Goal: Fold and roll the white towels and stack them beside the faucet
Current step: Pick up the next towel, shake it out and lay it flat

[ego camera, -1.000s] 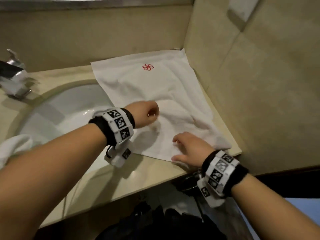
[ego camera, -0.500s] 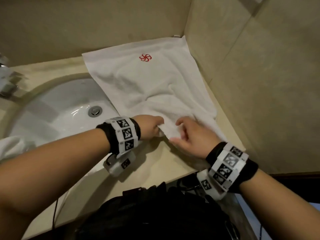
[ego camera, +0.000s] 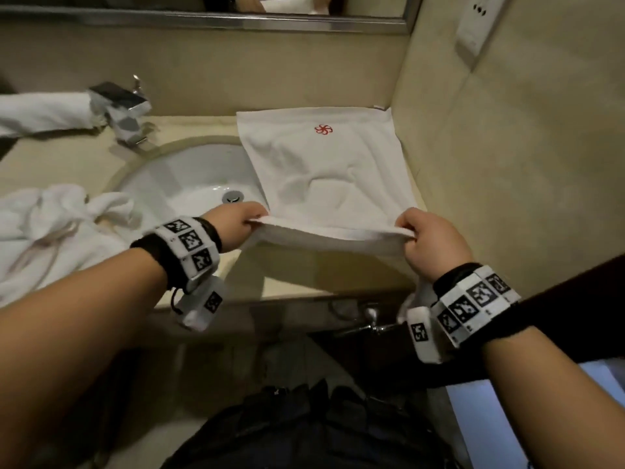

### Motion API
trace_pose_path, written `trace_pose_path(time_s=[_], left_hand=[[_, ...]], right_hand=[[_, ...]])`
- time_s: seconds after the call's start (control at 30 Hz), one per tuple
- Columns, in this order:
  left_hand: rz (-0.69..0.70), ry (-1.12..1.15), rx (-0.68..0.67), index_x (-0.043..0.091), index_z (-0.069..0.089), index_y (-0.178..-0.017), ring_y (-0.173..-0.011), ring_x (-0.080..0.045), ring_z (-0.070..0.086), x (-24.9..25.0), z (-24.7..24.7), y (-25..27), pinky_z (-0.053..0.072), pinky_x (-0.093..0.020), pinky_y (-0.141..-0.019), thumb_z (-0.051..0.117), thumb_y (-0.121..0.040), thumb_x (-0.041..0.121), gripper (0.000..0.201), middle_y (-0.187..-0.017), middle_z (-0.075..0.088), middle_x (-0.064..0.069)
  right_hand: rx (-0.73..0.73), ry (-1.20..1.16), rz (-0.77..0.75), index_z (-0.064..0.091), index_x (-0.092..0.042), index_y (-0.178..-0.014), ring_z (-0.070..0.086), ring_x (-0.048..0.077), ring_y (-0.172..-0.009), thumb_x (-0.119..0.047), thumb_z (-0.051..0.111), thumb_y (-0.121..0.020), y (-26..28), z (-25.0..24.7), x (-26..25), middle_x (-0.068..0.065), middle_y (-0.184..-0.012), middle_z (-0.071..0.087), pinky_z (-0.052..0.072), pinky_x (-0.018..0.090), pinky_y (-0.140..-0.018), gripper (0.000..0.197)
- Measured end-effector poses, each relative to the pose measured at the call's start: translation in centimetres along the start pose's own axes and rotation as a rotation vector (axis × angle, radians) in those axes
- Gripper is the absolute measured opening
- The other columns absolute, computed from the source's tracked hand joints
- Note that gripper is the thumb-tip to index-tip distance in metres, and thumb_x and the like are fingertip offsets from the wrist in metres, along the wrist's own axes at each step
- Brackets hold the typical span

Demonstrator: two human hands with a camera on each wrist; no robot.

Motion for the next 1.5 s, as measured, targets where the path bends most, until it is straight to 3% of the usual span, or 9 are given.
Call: trace_pose_path(time_s=[0.17, 0.33, 0.5, 0.6, 0.67, 0.8, 0.93, 1.2, 1.5], left_hand=[[0.018, 0.205, 0.199, 0.012, 0.063, -0.107, -0.108, -0.025, 0.056, -1.4, -2.6, 4.9, 0.036, -0.024, -0.083, 0.049, -0.089, 0.005, 0.024, -0.114, 0.063, -0.008], [-0.015, -0.086, -0.02, 0.017, 0.063, -0.107, -0.102, -0.024, 0.057, -2.1, -0.5, 7.3, 0.038, -0.028, -0.084, 0.047, -0.093, 0.03, 0.025, -0.11, 0.066, -0.007], [-0.032, -0.226, -0.407, 0.021, 0.053, -0.079, -0.078, -0.017, 0.05, -3.0, 5.5, 8.5, 0.034, -0.026, -0.072, 0.042, -0.091, 0.048, 0.031, -0.084, 0.059, -0.003], [-0.053, -0.217, -0.558, 0.017, 0.06, -0.09, -0.083, -0.017, 0.055, -3.9, 8.6, 8.6, 0.041, -0.028, -0.079, 0.035, -0.091, 0.054, 0.044, -0.087, 0.06, 0.001], [-0.063, -0.141, -0.452, 0.019, 0.062, -0.095, -0.085, -0.017, 0.057, -4.5, 8.4, 7.3, 0.042, -0.029, -0.082, 0.038, -0.092, 0.05, 0.04, -0.09, 0.063, 0.001], [-0.11, -0.201, 0.001, 0.017, 0.06, -0.11, -0.101, -0.028, 0.057, -6.5, 4.5, 3.7, 0.045, -0.036, -0.088, 0.052, -0.089, 0.032, 0.028, -0.113, 0.059, -0.009], [-0.085, -0.316, -0.124, 0.02, 0.06, -0.103, -0.098, -0.029, 0.057, -7.5, 6.8, 3.2, 0.046, -0.035, -0.085, 0.051, -0.086, 0.024, 0.02, -0.11, 0.06, -0.008], [-0.045, -0.361, -0.388, 0.021, 0.06, -0.095, -0.093, -0.021, 0.057, -9.0, 8.4, 4.8, 0.044, -0.028, -0.08, 0.055, -0.085, 0.027, 0.012, -0.104, 0.064, -0.001], [-0.28, 0.14, -0.035, 0.011, 0.058, -0.108, -0.098, -0.025, 0.057, -12.7, -0.8, -8.8, 0.038, -0.024, -0.078, 0.06, -0.086, 0.027, 0.027, -0.098, 0.057, -0.002]], right_hand=[[-0.023, 0.102, 0.222, 0.061, -0.009, -0.098, 0.055, 0.037, -0.101, -0.003, 0.047, -0.081, 2.7, -0.9, 5.8, 0.021, -0.109, 0.061, 0.038, 0.033, -0.076, 0.023], [0.184, -0.453, 0.131, 0.058, -0.026, -0.058, 0.05, 0.015, -0.061, -0.018, 0.04, -0.063, 3.8, -5.2, 4.2, -0.005, -0.059, 0.054, 0.036, 0.026, -0.057, 0.02], [-0.582, 0.126, 0.101, 0.052, -0.026, -0.053, 0.052, 0.016, -0.071, -0.001, 0.054, -0.07, 6.7, 2.9, 3.9, -0.008, -0.061, 0.053, 0.037, 0.021, -0.055, 0.03], [-0.742, 0.141, 0.193, 0.055, -0.023, -0.06, 0.05, 0.007, -0.064, -0.005, 0.057, -0.072, 8.5, 5.6, 6.6, -0.009, -0.066, 0.057, 0.037, 0.017, -0.052, 0.022], [-0.7, 0.028, 0.235, 0.06, -0.023, -0.079, 0.053, 0.009, -0.073, -0.011, 0.058, -0.081, 7.7, 6.3, 7.6, -0.003, -0.084, 0.062, 0.039, 0.019, -0.06, 0.013], [-0.256, -0.041, 0.318, 0.056, -0.007, -0.112, 0.055, 0.029, -0.099, -0.011, 0.057, -0.085, 2.4, 5.4, 9.5, 0.016, -0.116, 0.057, 0.043, 0.033, -0.087, 0.028], [-0.209, 0.164, 0.354, 0.053, -0.008, -0.118, 0.045, 0.037, -0.117, -0.012, 0.052, -0.084, 0.3, 7.2, 10.5, 0.021, -0.125, 0.049, 0.035, 0.039, -0.102, 0.035], [-0.284, 0.264, 0.437, 0.057, -0.007, -0.108, 0.048, 0.036, -0.115, -0.008, 0.045, -0.084, -0.1, 7.3, 12.6, 0.021, -0.123, 0.053, 0.039, 0.038, -0.099, 0.027], [-0.194, 0.124, 0.224, 0.061, -0.01, -0.103, 0.058, 0.03, -0.096, -0.012, 0.046, -0.087, -13.3, 6.6, 6.5, 0.014, -0.109, 0.063, 0.039, 0.028, -0.077, 0.021]])
Point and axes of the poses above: each hand's wrist, its own y-axis away from the middle knuckle, its own z-axis out of the palm, x = y × z, the point moved 9 cm from there along -y, towards the middle knuckle
